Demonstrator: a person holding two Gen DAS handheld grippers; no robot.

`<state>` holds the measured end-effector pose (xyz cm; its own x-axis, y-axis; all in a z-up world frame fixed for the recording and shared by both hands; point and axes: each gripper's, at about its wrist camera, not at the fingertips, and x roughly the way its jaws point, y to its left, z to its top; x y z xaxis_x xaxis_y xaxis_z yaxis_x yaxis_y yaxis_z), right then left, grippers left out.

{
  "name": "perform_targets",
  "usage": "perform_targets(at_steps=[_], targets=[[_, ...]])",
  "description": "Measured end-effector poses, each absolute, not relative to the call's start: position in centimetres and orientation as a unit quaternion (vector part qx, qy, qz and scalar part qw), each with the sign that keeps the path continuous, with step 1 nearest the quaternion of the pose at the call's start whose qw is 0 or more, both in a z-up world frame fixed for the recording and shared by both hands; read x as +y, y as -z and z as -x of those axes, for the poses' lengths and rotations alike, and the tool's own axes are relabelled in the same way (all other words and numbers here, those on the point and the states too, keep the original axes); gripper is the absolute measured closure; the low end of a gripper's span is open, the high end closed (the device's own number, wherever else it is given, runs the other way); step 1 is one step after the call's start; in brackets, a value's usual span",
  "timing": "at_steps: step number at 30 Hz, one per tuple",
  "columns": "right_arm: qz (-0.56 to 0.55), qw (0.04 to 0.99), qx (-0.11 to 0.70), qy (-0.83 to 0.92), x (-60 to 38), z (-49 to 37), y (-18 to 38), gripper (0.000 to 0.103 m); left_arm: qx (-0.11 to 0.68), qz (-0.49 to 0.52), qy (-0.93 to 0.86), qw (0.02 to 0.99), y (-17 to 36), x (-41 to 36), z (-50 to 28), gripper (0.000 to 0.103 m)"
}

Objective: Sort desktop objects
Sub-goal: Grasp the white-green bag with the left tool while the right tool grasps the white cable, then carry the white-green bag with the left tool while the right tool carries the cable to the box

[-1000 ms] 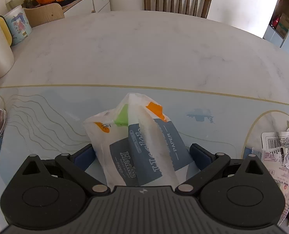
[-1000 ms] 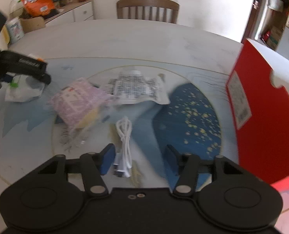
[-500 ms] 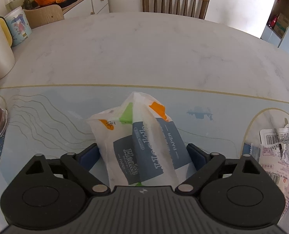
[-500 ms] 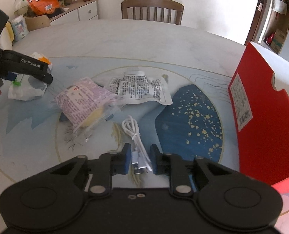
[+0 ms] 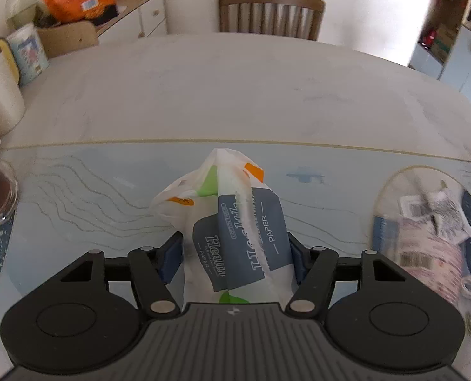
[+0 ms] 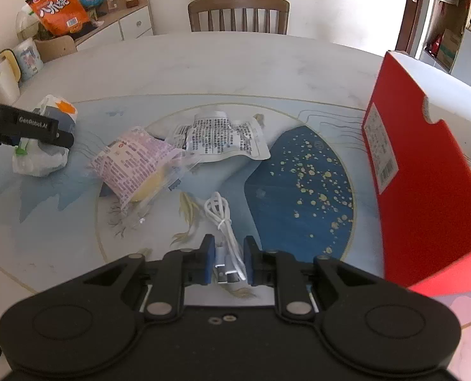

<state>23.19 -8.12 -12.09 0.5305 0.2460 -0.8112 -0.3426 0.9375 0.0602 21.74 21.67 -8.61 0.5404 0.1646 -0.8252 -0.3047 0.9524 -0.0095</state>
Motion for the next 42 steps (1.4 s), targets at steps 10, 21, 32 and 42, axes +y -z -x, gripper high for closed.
perform_targets(at_steps=[10, 21, 32, 42], targets=[[0.031, 0.883, 0.436, -0.171, -9.9, -21.6, 9.5, 0.085, 0.461, 0.051, -0.076, 0.883, 5.6, 18.4, -19.3, 0.038], [0.007, 0.895, 0.412, -0.17, -12.1, -19.8, 6.2, 0.085, 0.461, 0.041, -0.011, 0.887, 2.7, 13.5, -17.1, 0.038], [-0.009, 0.908, 0.388, -0.159, -14.9, -18.6, 3.9, 0.085, 0.459, 0.03, 0.035, 0.887, 1.1, 8.7, -16.5, 0.038], [-0.026, 0.919, 0.369, -0.138, -19.3, -18.7, 1.6, 0.085, 0.441, 0.014, 0.075, 0.894, -1.6, 3.9, -17.5, 0.038]])
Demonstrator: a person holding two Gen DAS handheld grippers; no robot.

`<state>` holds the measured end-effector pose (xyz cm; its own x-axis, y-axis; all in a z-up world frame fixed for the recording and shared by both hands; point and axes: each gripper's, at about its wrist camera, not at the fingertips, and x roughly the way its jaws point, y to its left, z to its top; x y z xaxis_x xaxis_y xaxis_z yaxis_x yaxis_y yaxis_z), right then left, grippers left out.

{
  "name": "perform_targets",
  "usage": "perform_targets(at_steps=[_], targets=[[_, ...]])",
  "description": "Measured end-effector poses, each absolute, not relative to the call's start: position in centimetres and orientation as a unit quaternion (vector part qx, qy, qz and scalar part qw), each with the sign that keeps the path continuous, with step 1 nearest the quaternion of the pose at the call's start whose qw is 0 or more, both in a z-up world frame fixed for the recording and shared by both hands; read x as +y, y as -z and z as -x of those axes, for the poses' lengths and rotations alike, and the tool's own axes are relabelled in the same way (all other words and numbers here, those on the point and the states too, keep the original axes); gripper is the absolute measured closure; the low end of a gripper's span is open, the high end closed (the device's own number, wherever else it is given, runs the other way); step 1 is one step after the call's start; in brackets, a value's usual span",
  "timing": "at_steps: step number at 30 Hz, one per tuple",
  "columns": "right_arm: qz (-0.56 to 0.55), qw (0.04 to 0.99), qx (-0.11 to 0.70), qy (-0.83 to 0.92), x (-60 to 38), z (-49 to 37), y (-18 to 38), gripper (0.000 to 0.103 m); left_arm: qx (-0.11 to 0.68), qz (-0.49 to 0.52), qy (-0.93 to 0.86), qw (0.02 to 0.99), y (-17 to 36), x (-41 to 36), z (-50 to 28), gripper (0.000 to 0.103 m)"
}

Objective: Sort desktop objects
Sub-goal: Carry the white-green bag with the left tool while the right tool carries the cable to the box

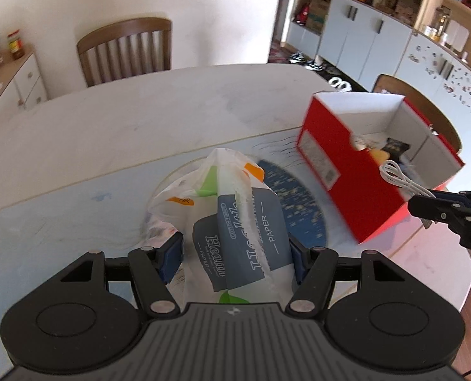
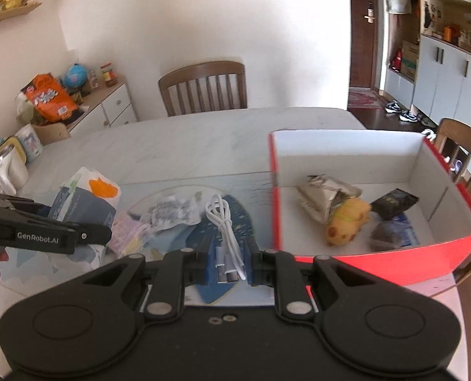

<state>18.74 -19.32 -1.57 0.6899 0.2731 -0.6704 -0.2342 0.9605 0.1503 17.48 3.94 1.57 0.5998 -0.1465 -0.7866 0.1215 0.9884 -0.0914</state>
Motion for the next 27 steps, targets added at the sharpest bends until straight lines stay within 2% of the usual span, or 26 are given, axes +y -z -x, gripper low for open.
perform_targets(at_steps=[27], targets=[[-0.021, 0.93, 0.352, -0.099, -34.3, -22.7, 0.6, 0.085, 0.423, -0.037, 0.154, 0.892, -3.5, -13.6, -23.8, 0.038]])
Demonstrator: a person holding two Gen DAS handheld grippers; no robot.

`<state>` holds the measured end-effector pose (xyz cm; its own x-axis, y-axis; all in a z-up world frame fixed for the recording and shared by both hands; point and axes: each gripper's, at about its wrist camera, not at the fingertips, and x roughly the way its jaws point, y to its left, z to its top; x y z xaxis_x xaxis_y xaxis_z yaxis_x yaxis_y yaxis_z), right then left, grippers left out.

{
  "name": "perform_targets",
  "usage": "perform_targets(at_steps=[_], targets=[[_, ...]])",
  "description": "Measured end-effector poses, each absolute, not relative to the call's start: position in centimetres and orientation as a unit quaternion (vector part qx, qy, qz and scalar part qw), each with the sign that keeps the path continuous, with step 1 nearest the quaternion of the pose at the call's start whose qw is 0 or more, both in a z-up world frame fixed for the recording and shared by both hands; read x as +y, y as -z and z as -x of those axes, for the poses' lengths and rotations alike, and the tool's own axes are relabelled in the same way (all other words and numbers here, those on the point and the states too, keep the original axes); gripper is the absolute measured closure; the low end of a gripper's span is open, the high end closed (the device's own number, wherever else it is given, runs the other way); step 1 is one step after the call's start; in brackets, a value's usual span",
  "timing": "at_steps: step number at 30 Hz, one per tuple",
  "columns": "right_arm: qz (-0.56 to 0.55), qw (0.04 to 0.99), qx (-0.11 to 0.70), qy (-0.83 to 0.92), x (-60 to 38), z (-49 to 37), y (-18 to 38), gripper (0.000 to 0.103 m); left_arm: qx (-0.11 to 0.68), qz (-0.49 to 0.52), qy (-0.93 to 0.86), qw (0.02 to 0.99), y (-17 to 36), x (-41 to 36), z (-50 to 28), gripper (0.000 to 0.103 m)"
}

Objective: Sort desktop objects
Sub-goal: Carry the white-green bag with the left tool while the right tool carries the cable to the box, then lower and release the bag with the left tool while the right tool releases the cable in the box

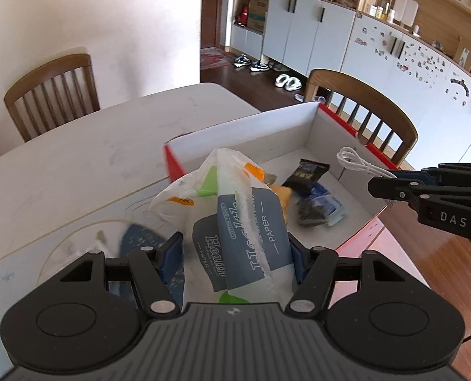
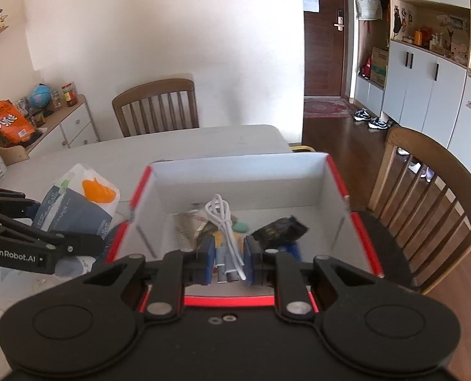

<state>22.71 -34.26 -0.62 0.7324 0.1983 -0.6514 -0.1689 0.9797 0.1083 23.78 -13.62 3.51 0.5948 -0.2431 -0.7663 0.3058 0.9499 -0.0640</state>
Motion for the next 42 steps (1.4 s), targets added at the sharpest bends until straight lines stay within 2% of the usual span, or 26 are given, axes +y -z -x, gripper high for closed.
perform_targets(at_steps=[9, 10, 18, 32, 42], targets=[[-0.017, 0.929, 0.358, -0.093, -37.5, -24.8, 1.3, 0.085, 0.435, -0.056, 0.161, 0.884, -2.9, -17.7, -26.6, 0.038], [-0.016, 0.929, 0.358, -0.093, -37.7, -25.0, 1.4, 0.091, 0.44, -0.058, 0.161, 0.882, -2.7, -18.1, -27.1, 0.038], [-0.008, 0.92, 0.379, -0.096, -38.9, -27.9, 3.0, 0.1, 0.467, -0.088, 0.157, 0.866, -0.4, -20.4, -29.5, 0.038], [-0.022, 0.912, 0.398, -0.094, -40.4, -30.2, 4.6, 0.1, 0.537, -0.094, 0.147, 0.825, 4.0, -20.9, -33.0, 0.038], [-0.023, 0.905, 0.411, -0.104, -40.6, -29.9, 5.3, 0.098, 0.546, -0.109, 0.15, 0.817, 4.7, -21.8, -32.7, 0.038]])
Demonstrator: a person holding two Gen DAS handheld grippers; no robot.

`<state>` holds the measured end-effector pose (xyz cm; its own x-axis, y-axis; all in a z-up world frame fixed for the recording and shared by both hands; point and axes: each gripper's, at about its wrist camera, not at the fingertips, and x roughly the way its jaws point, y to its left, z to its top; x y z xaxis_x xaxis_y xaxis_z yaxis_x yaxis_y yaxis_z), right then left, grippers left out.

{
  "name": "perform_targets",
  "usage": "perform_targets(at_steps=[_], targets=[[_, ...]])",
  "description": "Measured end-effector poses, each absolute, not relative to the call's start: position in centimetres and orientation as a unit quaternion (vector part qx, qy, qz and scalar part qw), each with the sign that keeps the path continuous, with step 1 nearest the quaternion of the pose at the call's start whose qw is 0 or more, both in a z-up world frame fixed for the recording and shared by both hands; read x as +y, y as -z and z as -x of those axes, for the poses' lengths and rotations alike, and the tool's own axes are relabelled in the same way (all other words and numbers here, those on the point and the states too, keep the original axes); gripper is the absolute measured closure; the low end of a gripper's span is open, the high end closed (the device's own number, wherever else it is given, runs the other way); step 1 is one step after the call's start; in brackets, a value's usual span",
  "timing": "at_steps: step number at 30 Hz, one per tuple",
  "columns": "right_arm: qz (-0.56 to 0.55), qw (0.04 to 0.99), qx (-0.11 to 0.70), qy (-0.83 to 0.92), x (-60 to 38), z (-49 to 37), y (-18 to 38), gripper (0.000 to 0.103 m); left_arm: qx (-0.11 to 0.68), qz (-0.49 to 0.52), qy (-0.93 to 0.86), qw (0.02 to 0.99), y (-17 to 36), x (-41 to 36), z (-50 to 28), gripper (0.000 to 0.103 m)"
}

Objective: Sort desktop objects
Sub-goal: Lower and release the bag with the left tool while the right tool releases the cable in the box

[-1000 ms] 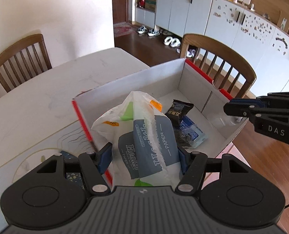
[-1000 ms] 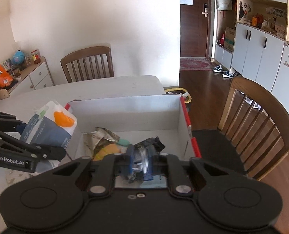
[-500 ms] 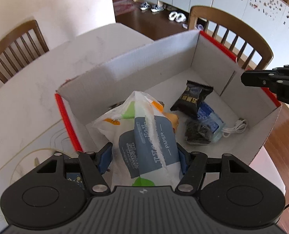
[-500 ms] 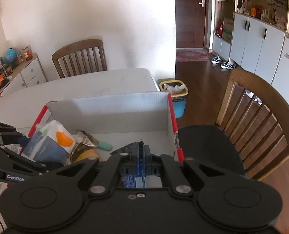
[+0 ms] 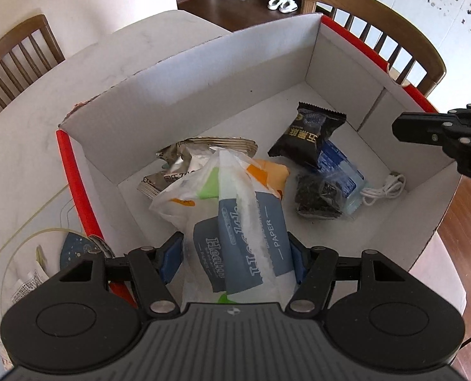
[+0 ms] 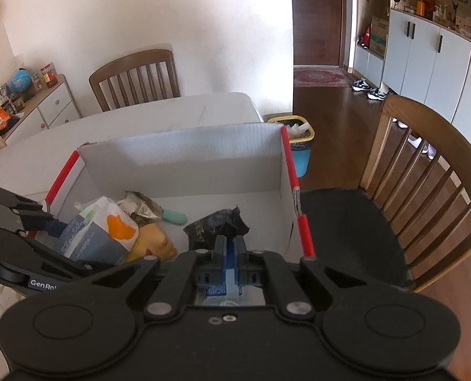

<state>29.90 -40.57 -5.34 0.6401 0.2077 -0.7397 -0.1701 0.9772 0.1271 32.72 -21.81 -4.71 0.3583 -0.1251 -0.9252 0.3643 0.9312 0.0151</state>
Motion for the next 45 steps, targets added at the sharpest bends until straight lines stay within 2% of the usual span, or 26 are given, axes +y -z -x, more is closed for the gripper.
perform_targets(at_steps=[6, 8, 9, 19, 38, 41, 45], targets=[[-0.018, 0.903, 0.414, -0.115, -40.2, -29.5, 5.6, 0.093, 0.544, -0.106, 0.151, 0.818, 4.7, -21.8, -32.7, 0.032], [-0.016, 0.902, 0.414, -0.118, -40.2, -29.4, 5.6, 0.091, 0.543, -0.102, 0.152, 0.819, 4.8, -21.8, -32.8, 0.022], [-0.015, 0.902, 0.414, -0.12, -40.2, -29.4, 5.6, 0.091, 0.543, -0.098, 0.154, 0.82, 4.9, -21.7, -32.9, 0.021], [-0.011, 0.902, 0.411, -0.131, -39.9, -28.6, 5.3, 0.087, 0.531, -0.081, 0.15, 0.83, 4.4, -21.3, -32.7, 0.02], [0.004, 0.9, 0.405, -0.16, -38.5, -27.0, 3.7, 0.084, 0.468, -0.032, 0.152, 0.87, 0.0, -19.3, -28.3, 0.02], [0.005, 0.901, 0.403, -0.163, -38.1, -26.7, 3.5, 0.081, 0.459, -0.026, 0.157, 0.874, -0.4, -19.0, -27.6, 0.02], [0.007, 0.902, 0.399, -0.164, -37.7, -26.3, 3.1, 0.072, 0.452, -0.014, 0.167, 0.876, -0.9, -18.4, -26.7, 0.02]])
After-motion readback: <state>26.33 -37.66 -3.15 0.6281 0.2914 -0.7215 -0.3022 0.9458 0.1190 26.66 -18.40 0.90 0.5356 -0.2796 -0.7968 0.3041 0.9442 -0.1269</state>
